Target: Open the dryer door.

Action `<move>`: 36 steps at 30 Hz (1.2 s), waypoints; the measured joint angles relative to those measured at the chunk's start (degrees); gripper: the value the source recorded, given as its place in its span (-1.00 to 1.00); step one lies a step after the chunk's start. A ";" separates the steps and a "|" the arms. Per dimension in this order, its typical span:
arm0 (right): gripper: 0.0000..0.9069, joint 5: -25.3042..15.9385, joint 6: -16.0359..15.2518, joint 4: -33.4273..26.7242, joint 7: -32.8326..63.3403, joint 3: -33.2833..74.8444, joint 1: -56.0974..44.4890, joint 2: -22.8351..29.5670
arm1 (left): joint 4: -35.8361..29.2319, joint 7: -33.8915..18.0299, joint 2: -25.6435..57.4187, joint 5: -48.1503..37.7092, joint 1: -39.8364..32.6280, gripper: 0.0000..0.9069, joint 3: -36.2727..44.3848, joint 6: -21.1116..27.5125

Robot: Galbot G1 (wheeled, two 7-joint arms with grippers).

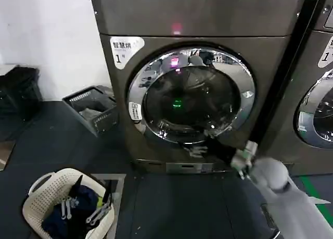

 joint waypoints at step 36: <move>1.00 -3.55 0.91 -22.22 -6.28 -10.57 15.65 17.16 | 0.20 -1.30 -1.05 1.92 -0.77 1.00 -1.03 2.33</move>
